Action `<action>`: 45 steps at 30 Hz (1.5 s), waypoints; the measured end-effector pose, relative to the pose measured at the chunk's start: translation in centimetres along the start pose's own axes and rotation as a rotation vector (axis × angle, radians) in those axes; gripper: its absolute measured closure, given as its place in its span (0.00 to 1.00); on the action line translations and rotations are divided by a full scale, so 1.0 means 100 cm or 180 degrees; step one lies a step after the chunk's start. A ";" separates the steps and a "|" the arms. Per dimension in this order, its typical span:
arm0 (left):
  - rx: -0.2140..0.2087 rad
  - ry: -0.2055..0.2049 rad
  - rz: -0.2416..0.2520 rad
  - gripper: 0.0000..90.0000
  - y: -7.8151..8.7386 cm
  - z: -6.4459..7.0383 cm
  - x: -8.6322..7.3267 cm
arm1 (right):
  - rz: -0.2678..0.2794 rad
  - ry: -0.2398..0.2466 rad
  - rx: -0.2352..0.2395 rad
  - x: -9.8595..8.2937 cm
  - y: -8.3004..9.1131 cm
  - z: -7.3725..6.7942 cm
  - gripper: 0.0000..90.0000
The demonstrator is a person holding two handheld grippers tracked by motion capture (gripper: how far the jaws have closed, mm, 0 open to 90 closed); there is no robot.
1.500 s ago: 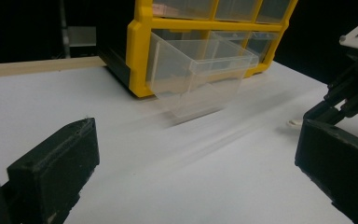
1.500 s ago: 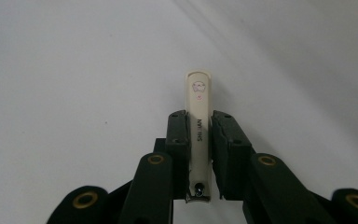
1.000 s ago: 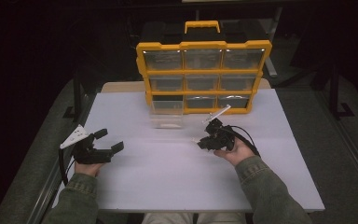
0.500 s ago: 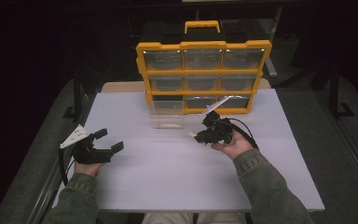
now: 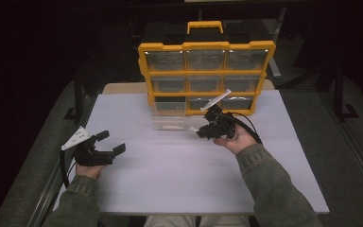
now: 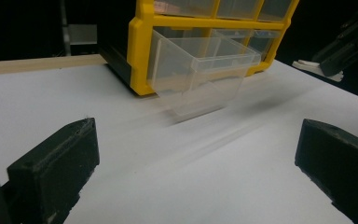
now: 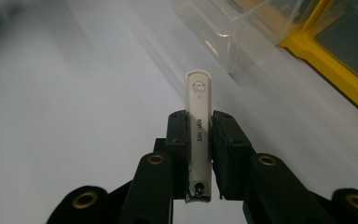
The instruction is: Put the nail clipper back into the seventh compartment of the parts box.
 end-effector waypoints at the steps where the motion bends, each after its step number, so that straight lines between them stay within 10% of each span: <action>1: 0.0000 0.0000 0.0000 0.00 0.000 0.000 0.000 | 0.0001 -0.0014 -0.0002 0.001 0.001 0.001 0.84; 45: -0.0018 0.0030 0.0023 0.00 -0.001 -0.001 0.001 | 0.0071 0.0166 -0.0057 0.068 0.008 0.016 0.84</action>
Point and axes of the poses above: each handheld gripper's, and its own axes: y roughly backward along the jaws, x roughly out of its top, z roughly to its right, the point moved 4 cm from there along -y, roughly forward along the jaws, and after that the axes turned 11 degrees about y, right-handed, at the moved point
